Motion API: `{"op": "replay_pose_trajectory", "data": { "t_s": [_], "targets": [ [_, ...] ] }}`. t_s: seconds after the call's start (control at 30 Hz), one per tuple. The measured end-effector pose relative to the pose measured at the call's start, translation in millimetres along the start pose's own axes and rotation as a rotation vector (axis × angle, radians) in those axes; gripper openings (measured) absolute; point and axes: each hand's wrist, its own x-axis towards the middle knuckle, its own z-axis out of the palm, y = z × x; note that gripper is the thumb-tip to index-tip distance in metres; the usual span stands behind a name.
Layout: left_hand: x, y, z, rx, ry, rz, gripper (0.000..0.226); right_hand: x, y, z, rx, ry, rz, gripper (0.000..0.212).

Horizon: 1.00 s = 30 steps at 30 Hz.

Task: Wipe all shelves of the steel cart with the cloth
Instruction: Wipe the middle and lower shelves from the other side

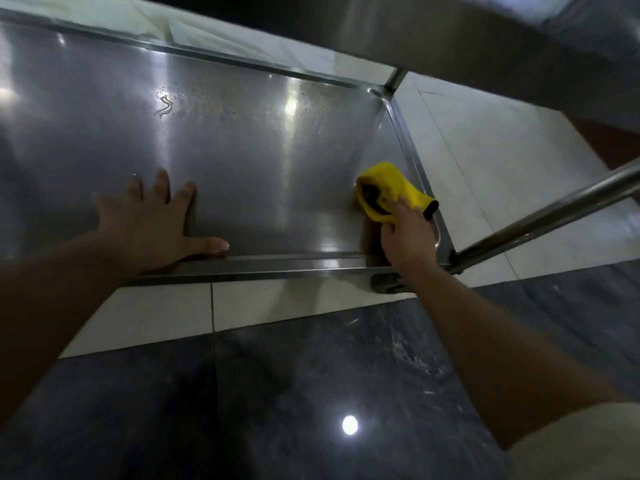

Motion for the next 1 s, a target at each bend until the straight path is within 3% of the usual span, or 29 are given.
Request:
{"op": "replay_pose_trajectory", "data": {
  "t_s": [0.1,0.23,0.37,0.5,0.7,0.9,1.0],
  "targets": [
    [-28.6,15.8,-17.0,-0.073,-0.108,0.017,0.115,-49.5,-24.9,-20.0,0.115,-0.096,-0.053,0.05],
    [-95.2,40.1,-49.4,-0.45,-0.418,0.041,0.114,-97.6,-64.2,-79.5,0.309,-0.232,-0.062,0.045],
    [-167.1,53.1,-114.0,-0.702,-0.302,0.035,0.102,-146.0,-105.3,-168.7,0.535,-0.228,-0.061,0.035],
    [-235.2,50.5,-210.3,-0.793,-0.211,0.118,0.102,-195.4,-136.7,-277.4,0.713,-0.298,-0.05,0.039],
    [-320.2,33.9,-389.1,-0.846,-0.18,0.193,0.101,-245.1,-170.9,-488.6,0.719,-0.359,-0.111,0.051],
    [-354.2,43.5,-606.8,-0.675,-0.12,0.511,0.09,-268.4,-203.7,-704.3,0.679,-0.274,-0.168,0.047],
    [-374.6,69.1,-703.0,-0.66,-0.026,0.706,0.066,-274.0,-203.6,-786.5,0.684,-0.179,-0.179,0.048]
  ]
}}
